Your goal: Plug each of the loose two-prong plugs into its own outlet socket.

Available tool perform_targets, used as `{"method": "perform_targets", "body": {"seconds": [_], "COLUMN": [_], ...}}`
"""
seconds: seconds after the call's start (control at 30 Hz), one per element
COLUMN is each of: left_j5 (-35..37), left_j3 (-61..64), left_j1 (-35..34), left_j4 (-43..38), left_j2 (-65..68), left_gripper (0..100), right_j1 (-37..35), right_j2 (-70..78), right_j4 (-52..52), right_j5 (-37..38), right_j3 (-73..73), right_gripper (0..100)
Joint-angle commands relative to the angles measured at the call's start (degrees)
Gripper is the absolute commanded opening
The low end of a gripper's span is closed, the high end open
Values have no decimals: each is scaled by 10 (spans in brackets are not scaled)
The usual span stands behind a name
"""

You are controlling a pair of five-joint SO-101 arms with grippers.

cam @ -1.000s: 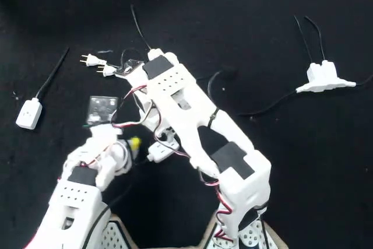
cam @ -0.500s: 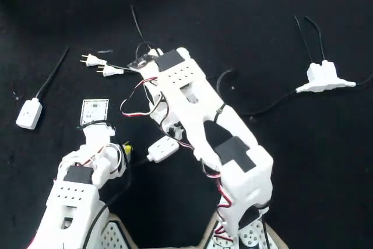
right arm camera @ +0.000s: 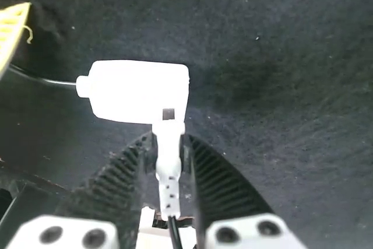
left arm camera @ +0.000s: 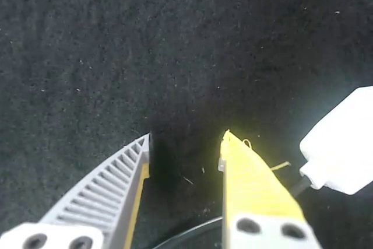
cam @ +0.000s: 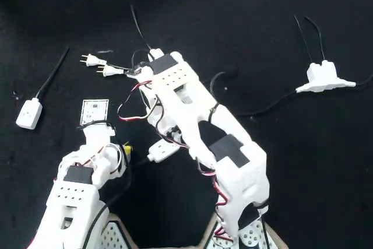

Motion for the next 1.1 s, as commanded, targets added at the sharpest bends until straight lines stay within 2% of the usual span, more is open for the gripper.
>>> {"method": "perform_targets", "body": {"seconds": [0.0,0.63,1.07], "left_j5": [-4,-4,-4], "left_j3": [-36,-36,-36], "left_j1": [-6,-6,-6], "left_j4": [3,3,3], "left_j2": [-5,-5,-5], "left_gripper": [195,195,195], "right_j1": [-7,-10,-57], "right_j2": [-1,79,31], "right_j4": [5,-11,-25], "right_j5": [-1,-1,-4], "right_j3": [-8,-87,-51], "right_gripper": [11,11,11]}}
